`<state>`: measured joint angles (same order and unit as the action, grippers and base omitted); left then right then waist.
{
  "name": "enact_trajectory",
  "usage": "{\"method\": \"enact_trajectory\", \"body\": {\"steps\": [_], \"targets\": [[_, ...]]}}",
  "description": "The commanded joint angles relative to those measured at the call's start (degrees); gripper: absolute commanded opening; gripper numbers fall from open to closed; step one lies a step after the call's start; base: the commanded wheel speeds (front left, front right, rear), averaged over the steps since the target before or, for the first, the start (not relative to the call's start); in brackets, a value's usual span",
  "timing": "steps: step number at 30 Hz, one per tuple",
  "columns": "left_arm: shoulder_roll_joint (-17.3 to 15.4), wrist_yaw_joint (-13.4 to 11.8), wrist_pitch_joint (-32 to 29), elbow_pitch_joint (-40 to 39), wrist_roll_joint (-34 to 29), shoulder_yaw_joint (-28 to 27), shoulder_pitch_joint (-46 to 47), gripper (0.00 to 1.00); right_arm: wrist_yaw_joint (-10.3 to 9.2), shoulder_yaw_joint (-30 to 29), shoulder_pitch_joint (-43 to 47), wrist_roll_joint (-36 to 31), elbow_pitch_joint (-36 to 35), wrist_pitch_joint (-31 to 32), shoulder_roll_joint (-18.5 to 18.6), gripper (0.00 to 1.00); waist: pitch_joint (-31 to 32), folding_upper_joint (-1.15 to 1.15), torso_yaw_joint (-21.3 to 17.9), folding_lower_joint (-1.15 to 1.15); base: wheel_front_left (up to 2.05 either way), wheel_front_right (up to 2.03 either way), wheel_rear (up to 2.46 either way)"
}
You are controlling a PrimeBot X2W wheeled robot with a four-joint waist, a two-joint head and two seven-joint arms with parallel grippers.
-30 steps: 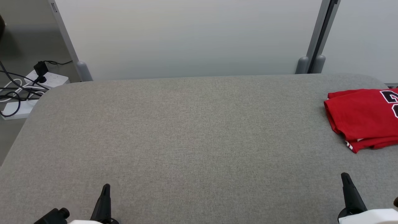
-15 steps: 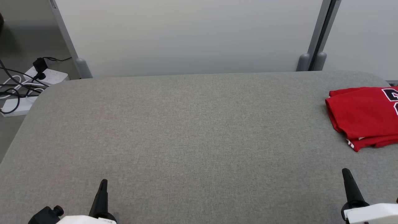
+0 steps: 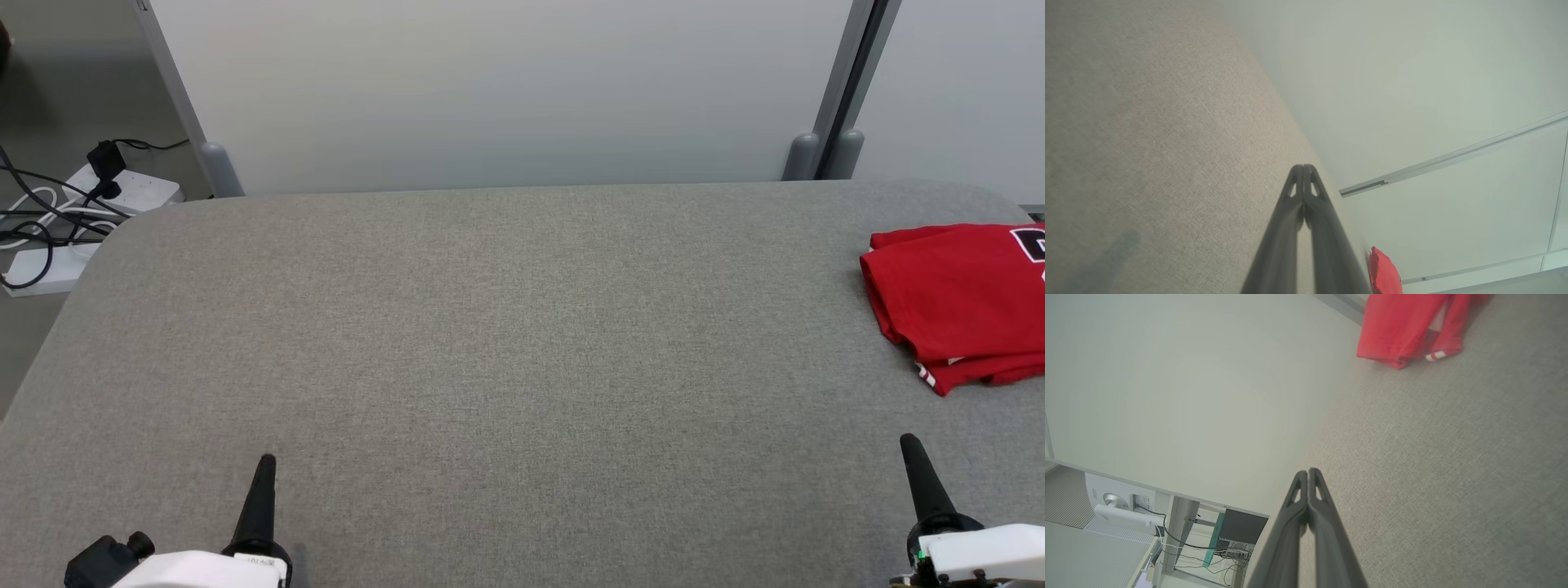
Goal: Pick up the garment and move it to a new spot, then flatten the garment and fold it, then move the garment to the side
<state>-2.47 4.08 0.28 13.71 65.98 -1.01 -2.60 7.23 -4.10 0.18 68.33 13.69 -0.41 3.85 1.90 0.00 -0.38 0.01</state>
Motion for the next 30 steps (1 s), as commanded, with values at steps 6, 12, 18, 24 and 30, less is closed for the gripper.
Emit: {"method": "enact_trajectory", "body": {"steps": [6,12,18,24,30], "targets": [[-0.32,1.11,-1.39,-0.96,5.42,-2.33,4.67,0.0,0.2,-0.13,-3.21,4.79,-1.12,1.56,0.26,0.0,-0.36,0.0,0.07,0.0,0.0,0.0,0.0],[-0.34,1.61,-2.57,-0.67,9.97,-3.03,5.57,0.0,0.21,-0.64,-3.9,8.94,-0.8,2.74,-0.01,0.0,-0.73,0.0,0.14,0.0,0.0,0.0,0.0],[-0.36,2.05,-3.58,-0.42,13.88,-3.63,6.35,0.0,0.22,-1.09,-4.5,12.52,-0.53,3.75,-0.24,0.0,-1.06,0.0,0.2,0.0,0.0,0.0,0.0],[-0.37,2.48,-4.6,-0.17,17.79,-4.23,7.12,0.0,0.23,-1.53,-5.09,16.1,-0.25,4.77,-0.47,0.0,-1.38,0.0,0.26,0.0,0.0,0.0,0.0],[-0.39,2.91,-5.62,0.08,21.72,-4.83,7.91,0.0,0.24,-1.98,-5.69,19.7,0.02,5.79,-0.71,0.0,-1.7,0.0,0.32,0.0,0.0,0.0,0.0]]}}
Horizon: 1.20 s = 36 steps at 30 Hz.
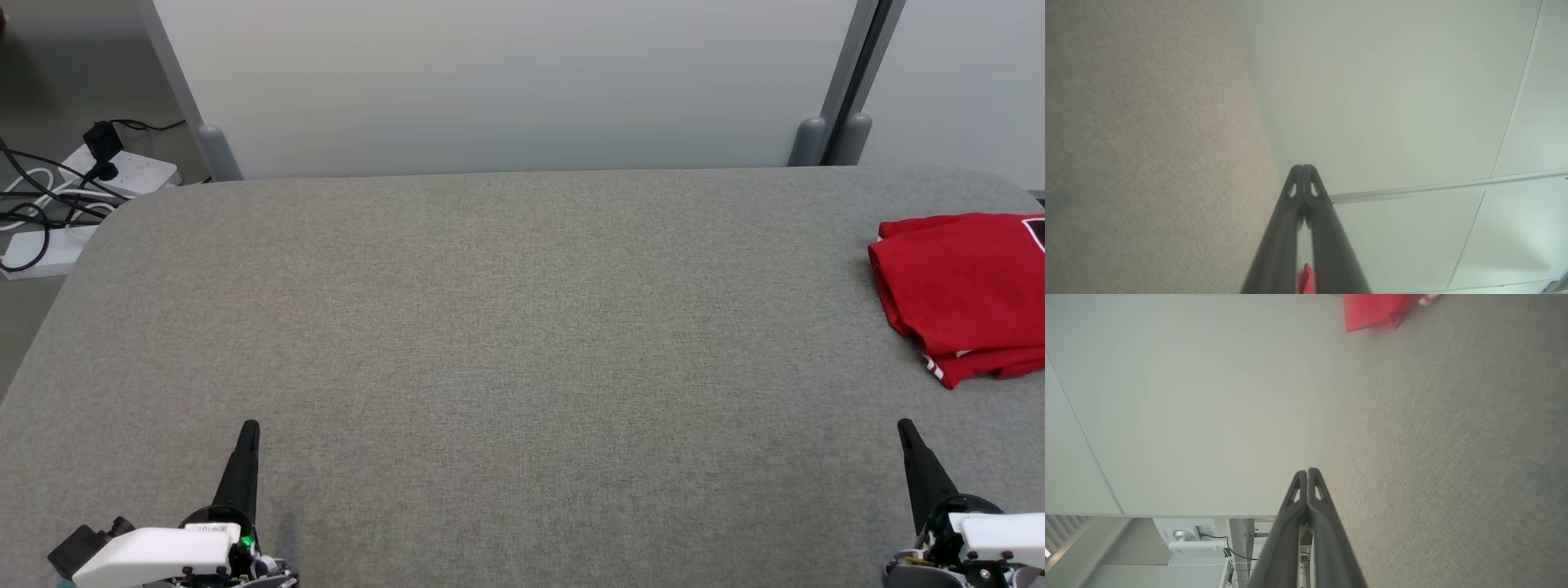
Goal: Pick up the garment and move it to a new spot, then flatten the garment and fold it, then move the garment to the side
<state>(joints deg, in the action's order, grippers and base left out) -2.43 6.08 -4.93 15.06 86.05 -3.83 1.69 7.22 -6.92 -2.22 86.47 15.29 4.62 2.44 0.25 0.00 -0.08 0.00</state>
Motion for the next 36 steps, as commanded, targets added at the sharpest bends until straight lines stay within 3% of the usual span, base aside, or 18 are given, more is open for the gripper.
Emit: {"method": "enact_trajectory", "body": {"steps": [1,8,36], "targets": [[-0.43,0.99,-0.58,-1.23,2.3,-2.11,3.75,0.0,0.26,0.76,-3.39,2.16,-1.53,0.93,0.66,0.0,-0.11,0.0,0.02,0.0,0.0,0.0,0.0],[-0.44,1.41,-1.56,-0.99,6.11,-2.69,4.51,0.0,0.26,0.33,-3.97,5.65,-1.26,1.92,0.43,0.0,-0.43,0.0,0.08,0.0,0.0,0.0,0.0],[-0.44,1.41,-1.56,-1.0,6.12,-2.69,4.5,0.0,0.26,0.36,-3.97,5.67,-1.26,1.89,0.43,0.0,-0.43,0.0,0.08,0.0,0.0,0.0,0.0]]}}
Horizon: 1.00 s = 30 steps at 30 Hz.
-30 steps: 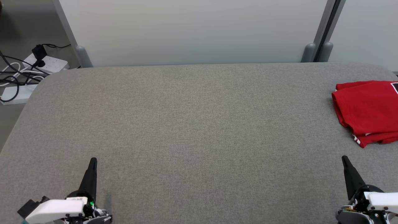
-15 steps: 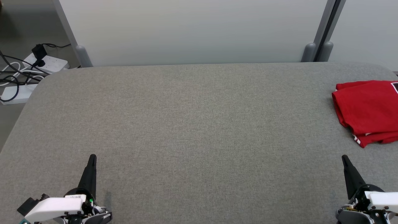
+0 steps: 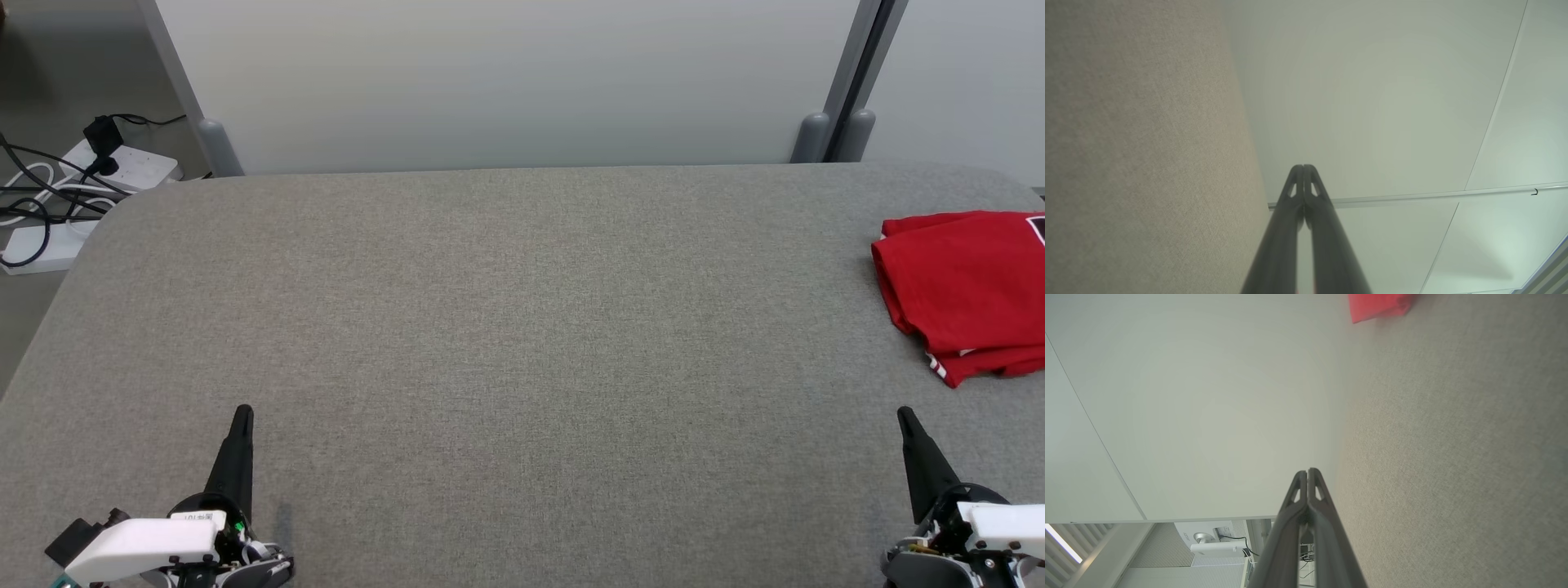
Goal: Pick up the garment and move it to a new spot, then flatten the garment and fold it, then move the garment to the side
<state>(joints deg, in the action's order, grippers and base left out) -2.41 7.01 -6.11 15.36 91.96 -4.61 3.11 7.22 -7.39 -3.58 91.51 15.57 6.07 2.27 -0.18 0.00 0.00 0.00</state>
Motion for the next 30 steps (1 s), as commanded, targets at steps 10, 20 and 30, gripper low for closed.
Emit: {"method": "enact_trajectory", "body": {"steps": [10,20,30], "targets": [[-0.47,0.47,-0.37,-1.31,0.21,-1.91,3.08,0.0,0.26,0.84,-2.6,0.63,-1.55,0.44,0.61,0.0,0.0,0.0,0.0,0.0,0.0,0.0,0.0],[-0.47,0.47,-0.37,-1.31,0.21,-1.91,3.08,0.0,0.26,0.85,-2.6,0.64,-1.55,0.44,0.61,0.0,0.0,0.0,0.0,0.0,0.0,0.0,0.0],[-0.47,0.47,-0.37,-1.31,0.21,-1.91,3.08,0.0,0.26,0.85,-2.6,0.64,-1.55,0.43,0.61,0.0,0.0,0.0,0.0,0.0,0.0,0.0,0.0]]}}
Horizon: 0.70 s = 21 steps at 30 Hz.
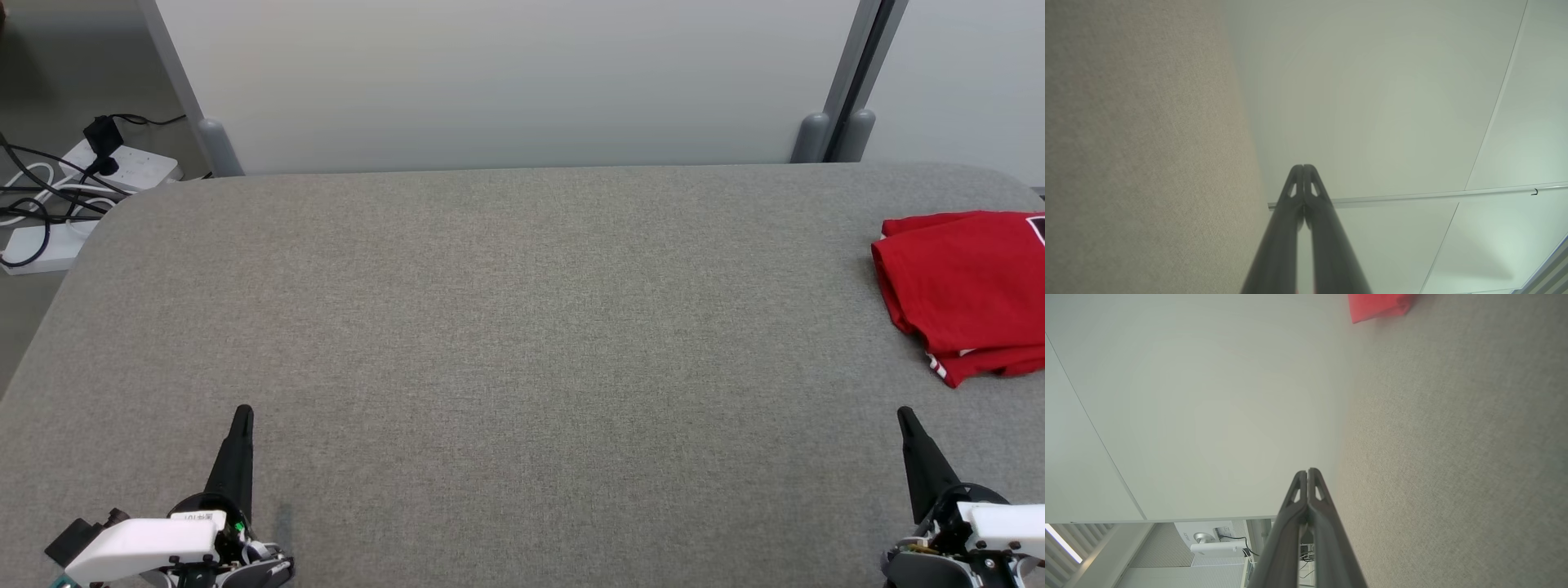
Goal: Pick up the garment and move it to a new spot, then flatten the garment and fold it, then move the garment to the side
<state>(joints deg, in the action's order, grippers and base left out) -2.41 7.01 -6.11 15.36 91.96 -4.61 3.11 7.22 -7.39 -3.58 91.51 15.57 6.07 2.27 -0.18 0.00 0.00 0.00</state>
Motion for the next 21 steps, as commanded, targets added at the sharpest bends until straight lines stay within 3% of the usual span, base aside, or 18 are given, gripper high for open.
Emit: {"method": "enact_trajectory", "body": {"steps": [1,21], "targets": [[-0.47,0.47,-0.37,-1.31,0.21,-1.91,3.08,0.0,0.26,0.85,-2.6,0.64,-1.55,0.43,0.61,0.0,0.0,0.0,0.0,0.0,0.0,0.0,0.0],[-0.47,0.47,-0.37,-1.32,0.21,-1.9,3.08,0.0,0.26,0.86,-2.6,0.65,-1.55,0.43,0.61,0.0,0.0,0.0,0.0,0.0,0.0,0.0,0.0]]}}
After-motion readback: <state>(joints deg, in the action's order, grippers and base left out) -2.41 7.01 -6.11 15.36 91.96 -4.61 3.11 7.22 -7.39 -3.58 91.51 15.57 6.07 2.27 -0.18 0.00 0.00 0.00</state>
